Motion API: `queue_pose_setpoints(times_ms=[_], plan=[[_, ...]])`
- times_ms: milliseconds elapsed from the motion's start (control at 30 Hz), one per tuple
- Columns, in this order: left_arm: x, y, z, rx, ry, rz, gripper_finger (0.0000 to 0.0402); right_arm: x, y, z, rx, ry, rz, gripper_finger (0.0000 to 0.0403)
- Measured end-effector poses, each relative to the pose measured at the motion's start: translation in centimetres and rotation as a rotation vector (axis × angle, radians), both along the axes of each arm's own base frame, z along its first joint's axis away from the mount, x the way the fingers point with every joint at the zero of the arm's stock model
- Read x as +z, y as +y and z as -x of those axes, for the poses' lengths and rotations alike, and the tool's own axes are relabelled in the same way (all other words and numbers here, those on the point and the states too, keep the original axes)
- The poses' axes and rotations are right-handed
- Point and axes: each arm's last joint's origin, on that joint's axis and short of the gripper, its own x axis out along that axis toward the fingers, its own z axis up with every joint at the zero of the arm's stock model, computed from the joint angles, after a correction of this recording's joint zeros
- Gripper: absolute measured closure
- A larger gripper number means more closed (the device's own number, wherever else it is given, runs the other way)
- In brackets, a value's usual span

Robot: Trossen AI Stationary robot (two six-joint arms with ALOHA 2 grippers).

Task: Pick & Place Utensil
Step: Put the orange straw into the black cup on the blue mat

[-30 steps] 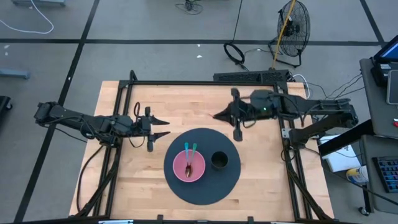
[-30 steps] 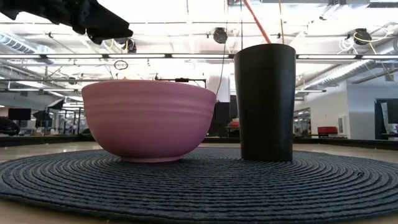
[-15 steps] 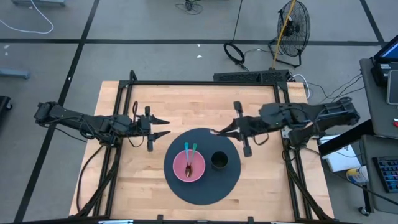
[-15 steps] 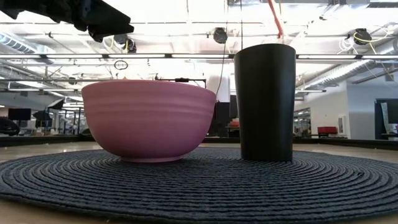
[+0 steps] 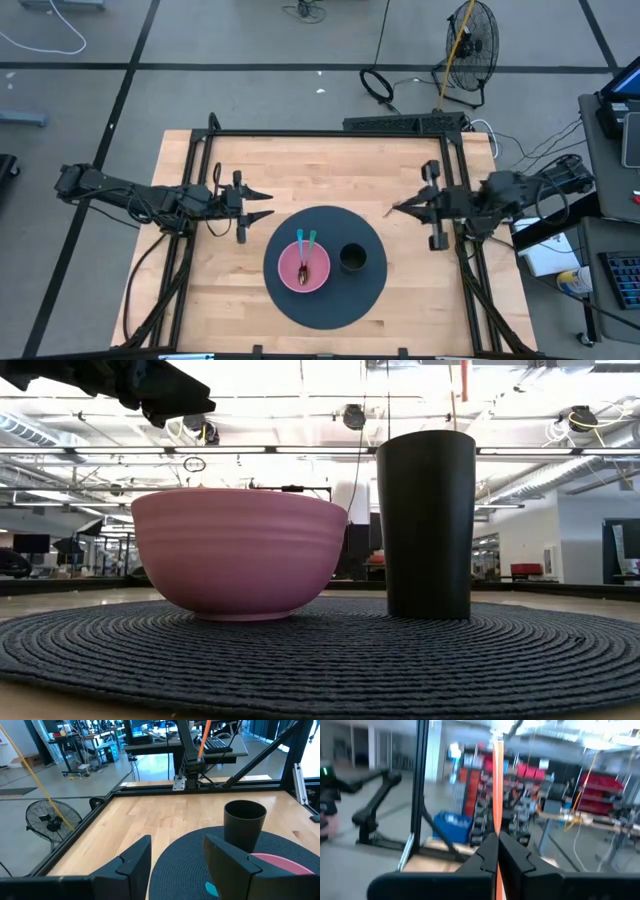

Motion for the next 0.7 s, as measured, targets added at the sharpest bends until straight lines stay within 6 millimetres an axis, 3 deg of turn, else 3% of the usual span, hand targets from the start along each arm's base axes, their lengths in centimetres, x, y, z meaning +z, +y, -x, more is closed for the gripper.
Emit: queue_pose_setpoints(times_ms=[233,367,700], plan=[[0.0,0.0,0.0,0.000,0.000,-0.001,0.0215,-4.3,-0.3,1.0,0.006,-0.263,-0.096,0.0403],[0.0,0.0,0.0,0.000,0.000,-0.001,0.0215,-6.5,-0.3,0.9,0.010,-0.316,-0.128,0.0403],[0.0,0.0,0.0,0.000,0.000,0.000,0.0215,-7.0,-0.3,1.0,0.022,-0.320,-0.174,0.0403]])
